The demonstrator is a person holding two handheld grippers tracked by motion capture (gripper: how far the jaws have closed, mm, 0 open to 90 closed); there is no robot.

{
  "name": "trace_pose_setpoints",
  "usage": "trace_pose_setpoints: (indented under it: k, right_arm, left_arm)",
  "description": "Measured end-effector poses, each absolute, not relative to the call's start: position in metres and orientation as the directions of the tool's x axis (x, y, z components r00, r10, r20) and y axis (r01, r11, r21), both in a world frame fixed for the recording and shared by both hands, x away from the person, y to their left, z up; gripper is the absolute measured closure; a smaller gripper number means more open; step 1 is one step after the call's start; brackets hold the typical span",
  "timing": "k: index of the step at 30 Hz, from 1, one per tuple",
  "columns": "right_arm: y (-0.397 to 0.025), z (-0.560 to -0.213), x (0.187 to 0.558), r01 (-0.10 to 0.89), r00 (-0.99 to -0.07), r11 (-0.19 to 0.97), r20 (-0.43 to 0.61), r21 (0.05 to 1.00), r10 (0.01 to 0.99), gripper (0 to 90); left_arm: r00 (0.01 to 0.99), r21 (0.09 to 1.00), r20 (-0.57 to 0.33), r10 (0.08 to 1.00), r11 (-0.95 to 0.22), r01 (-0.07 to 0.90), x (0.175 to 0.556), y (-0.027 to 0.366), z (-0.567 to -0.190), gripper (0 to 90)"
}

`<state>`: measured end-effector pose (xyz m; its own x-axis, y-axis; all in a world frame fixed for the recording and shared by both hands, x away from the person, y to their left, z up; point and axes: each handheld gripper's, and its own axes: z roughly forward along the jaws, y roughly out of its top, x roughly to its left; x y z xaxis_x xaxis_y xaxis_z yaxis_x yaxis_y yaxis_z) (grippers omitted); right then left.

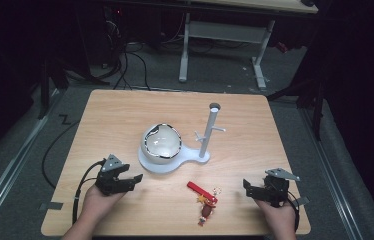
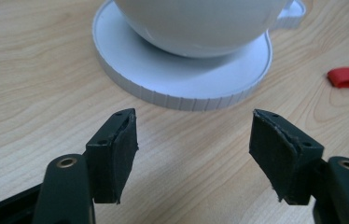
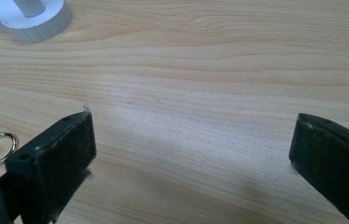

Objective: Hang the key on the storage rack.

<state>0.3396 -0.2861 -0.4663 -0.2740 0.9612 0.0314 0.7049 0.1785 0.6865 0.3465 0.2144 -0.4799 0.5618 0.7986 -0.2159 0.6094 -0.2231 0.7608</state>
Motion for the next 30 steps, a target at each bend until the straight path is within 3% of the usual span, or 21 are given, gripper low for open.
trace_pose_setpoints:
  k: [16,23,30]
  right_arm:
    - [-0.281,-0.460,0.339,0.683,-0.322,0.209,0.032,0.700,0.946,1.0]
    - [-0.269,-0.461,0.337,0.682,-0.376,0.261,0.023,0.683,0.926,8.1]
    - [-0.253,-0.455,0.332,0.678,-0.453,0.306,0.052,0.668,0.890,23.9]
  left_arm:
    - [0.570,0.760,-0.202,0.796,-0.240,0.604,0.346,0.214,-0.480,31.9]
    - [0.569,0.753,-0.207,0.796,-0.242,0.612,0.349,0.214,-0.483,31.6]
    - [0.581,0.756,-0.202,0.788,-0.251,0.604,0.346,0.211,-0.482,31.6]
